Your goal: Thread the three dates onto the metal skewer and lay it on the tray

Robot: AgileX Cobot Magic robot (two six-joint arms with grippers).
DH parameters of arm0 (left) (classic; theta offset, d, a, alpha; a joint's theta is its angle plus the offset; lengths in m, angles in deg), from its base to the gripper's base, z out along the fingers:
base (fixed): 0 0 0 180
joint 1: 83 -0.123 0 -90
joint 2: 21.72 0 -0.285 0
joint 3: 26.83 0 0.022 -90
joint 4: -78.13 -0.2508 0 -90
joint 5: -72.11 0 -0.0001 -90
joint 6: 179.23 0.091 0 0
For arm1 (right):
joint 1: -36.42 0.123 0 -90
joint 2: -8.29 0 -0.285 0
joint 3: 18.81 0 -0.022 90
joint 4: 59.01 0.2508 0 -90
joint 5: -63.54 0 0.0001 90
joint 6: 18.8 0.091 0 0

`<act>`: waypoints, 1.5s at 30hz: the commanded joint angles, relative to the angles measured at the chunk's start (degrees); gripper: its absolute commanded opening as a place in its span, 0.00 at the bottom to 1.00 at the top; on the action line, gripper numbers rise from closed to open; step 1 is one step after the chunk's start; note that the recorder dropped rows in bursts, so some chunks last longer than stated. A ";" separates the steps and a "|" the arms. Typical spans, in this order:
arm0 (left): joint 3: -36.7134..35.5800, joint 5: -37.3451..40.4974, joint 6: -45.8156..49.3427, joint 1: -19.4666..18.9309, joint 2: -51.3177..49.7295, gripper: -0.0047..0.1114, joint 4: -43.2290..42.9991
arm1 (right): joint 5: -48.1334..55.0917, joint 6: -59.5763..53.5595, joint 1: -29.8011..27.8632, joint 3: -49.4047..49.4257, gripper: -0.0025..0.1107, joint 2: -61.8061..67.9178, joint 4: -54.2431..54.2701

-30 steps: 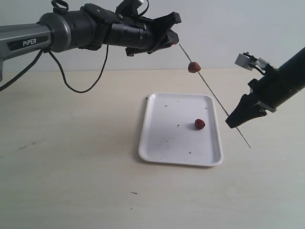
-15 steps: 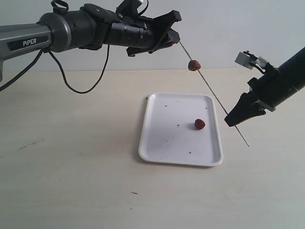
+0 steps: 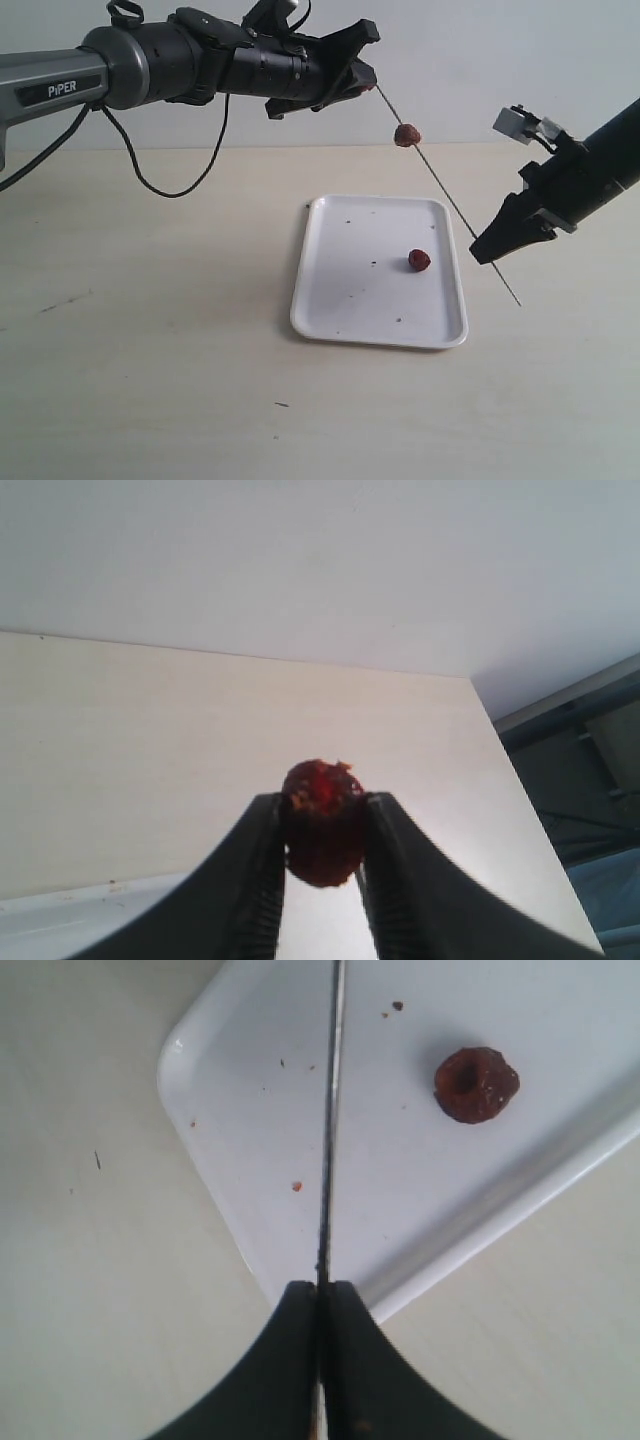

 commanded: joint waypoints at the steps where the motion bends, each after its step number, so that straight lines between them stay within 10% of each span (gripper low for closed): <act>1: 0.26 -0.68 -0.32 -0.20 0.12 0.29 0.53 | 0.07 -1.26 -0.08 0.03 0.02 -0.77 1.48; 45: 0.26 0.63 -1.54 -0.20 0.12 0.29 0.15 | 0.07 -3.38 1.29 0.77 0.02 -0.77 2.84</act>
